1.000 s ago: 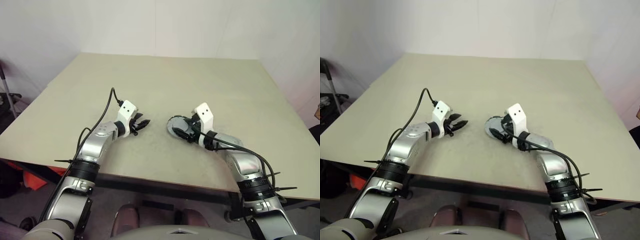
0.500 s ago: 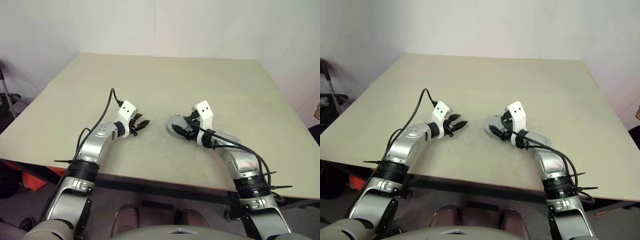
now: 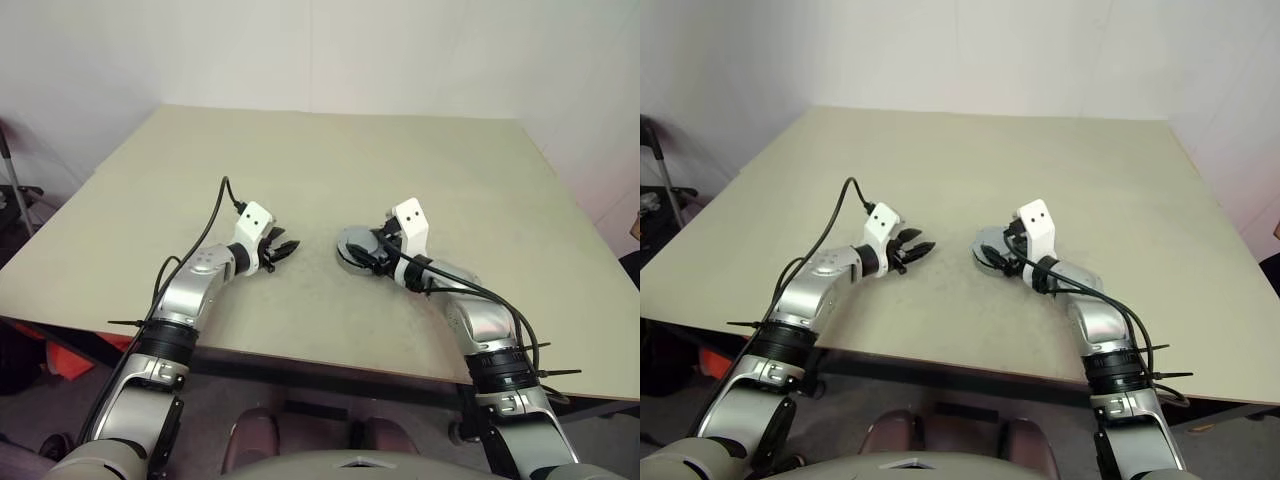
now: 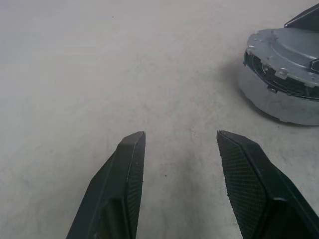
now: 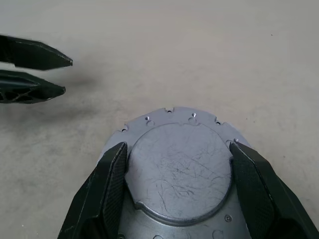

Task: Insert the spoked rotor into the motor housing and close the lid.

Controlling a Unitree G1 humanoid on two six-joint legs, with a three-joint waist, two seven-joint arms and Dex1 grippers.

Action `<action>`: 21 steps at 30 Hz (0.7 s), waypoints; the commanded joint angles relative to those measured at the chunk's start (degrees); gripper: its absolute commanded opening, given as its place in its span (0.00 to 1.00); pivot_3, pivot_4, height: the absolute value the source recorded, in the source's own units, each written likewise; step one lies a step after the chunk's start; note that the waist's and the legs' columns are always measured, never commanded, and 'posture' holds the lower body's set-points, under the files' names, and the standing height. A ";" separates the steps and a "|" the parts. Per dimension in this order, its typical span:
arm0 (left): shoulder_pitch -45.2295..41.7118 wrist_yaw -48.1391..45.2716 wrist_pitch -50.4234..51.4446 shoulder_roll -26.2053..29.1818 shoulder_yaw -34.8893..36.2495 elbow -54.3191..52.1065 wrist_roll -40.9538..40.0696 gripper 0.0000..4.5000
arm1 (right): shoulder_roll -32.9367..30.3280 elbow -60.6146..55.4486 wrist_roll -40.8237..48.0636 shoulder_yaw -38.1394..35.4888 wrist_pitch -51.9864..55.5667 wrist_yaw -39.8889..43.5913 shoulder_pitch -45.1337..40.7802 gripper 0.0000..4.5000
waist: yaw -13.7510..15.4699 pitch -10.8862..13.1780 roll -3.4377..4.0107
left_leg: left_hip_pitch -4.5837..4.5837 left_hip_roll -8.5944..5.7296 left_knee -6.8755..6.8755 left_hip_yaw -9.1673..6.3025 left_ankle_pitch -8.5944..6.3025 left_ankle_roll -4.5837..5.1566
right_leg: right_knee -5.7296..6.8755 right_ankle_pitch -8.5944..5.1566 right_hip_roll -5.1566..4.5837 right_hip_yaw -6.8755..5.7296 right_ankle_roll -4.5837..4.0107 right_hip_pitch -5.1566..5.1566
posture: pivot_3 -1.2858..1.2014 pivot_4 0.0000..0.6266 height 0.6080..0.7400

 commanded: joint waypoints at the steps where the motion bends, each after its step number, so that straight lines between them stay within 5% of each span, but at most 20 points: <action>1: -0.29 0.07 -0.41 0.50 0.52 -2.04 0.02 0.54 | -0.70 0.01 -1.04 -0.14 -0.89 -0.34 -0.72 0.70 | 0.01 0.00 0.00 | 0.00 0.00 0.00 0.00 0.00 0.00 | 0.00 0.00 0.00 0.00 0.00 0.00 | 0.52 0.00 1.00; 21: -0.30 0.38 -0.31 0.34 0.62 -2.09 -0.03 0.54 | -1.09 3.08 -4.65 2.16 0.45 -1.91 -0.66 0.70 | -0.01 -0.04 -0.07 | 0.18 0.00 0.01 0.00 0.00 0.00 | 0.00 -0.01 -0.01 0.00 0.02 0.19 | 0.52 0.00 1.00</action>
